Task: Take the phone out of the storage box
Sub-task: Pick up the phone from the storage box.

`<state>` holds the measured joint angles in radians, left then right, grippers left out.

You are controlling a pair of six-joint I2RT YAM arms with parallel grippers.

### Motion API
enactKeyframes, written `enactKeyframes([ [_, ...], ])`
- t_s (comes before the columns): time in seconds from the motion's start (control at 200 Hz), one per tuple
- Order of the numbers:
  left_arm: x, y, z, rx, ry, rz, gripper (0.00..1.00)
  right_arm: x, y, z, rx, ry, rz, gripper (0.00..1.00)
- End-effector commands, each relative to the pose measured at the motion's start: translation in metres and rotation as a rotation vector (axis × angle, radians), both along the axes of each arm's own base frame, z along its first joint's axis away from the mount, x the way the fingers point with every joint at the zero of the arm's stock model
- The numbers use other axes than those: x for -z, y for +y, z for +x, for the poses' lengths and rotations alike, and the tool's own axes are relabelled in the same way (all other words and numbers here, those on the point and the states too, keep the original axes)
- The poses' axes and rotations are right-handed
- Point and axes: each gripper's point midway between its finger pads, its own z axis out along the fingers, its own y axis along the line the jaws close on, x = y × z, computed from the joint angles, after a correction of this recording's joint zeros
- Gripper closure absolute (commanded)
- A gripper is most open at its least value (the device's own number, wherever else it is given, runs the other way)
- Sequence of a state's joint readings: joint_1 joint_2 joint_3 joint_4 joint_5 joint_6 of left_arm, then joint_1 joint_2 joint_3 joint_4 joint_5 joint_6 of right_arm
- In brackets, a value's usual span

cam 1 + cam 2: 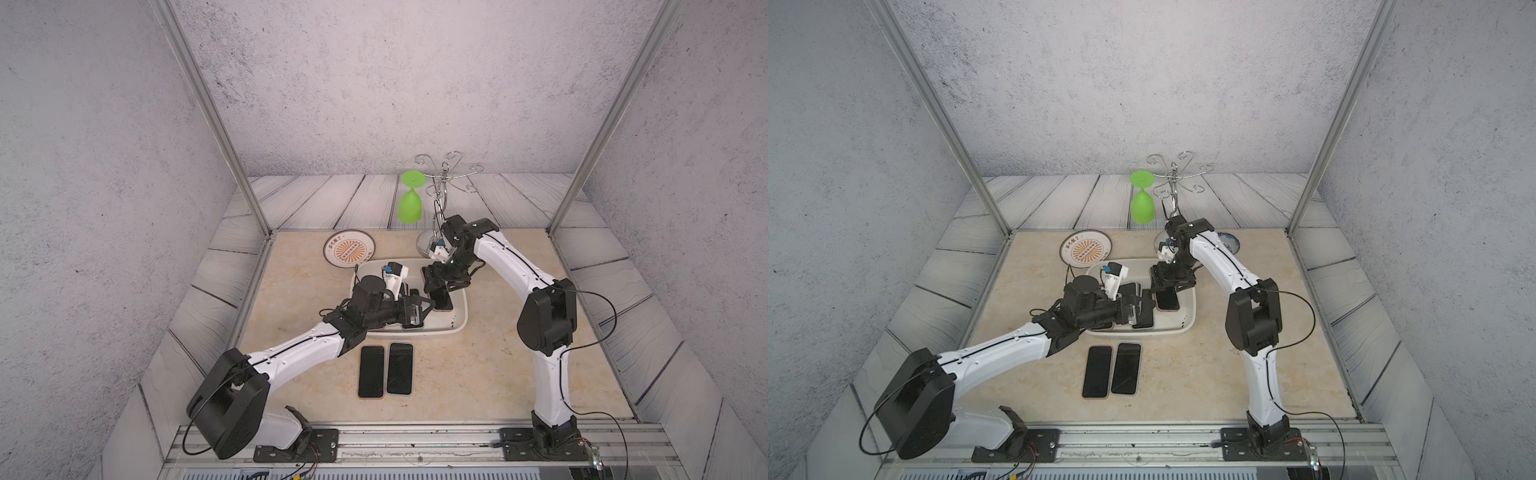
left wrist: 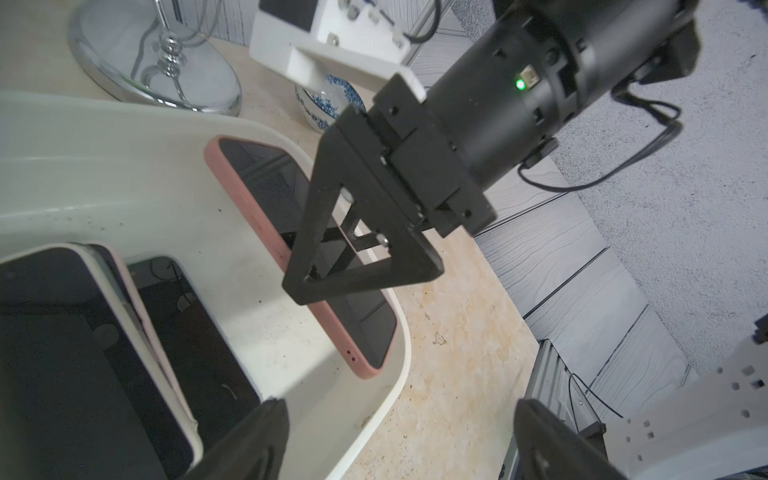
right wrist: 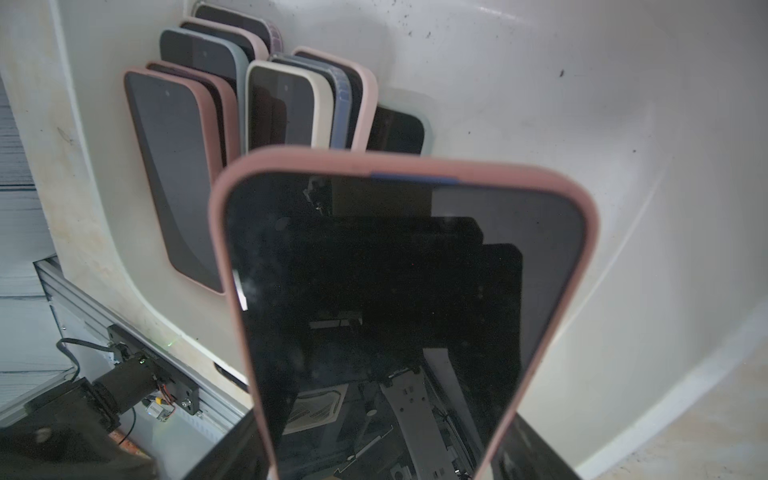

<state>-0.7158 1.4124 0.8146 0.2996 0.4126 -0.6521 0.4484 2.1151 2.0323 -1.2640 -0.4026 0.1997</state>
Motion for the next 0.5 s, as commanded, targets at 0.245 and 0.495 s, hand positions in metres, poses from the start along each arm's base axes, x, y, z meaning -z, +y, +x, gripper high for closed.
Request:
enactKeyframes([
  [0.245,0.011,-0.019,0.0,0.009,0.1,-0.065,0.1,-0.036,0.012,-0.007,0.013,-0.024,0.108,0.92],
  [0.495,0.02,-0.028,0.012,-0.027,0.143,-0.097,0.23,-0.038,0.027,-0.015,0.025,0.004,0.198,0.92],
])
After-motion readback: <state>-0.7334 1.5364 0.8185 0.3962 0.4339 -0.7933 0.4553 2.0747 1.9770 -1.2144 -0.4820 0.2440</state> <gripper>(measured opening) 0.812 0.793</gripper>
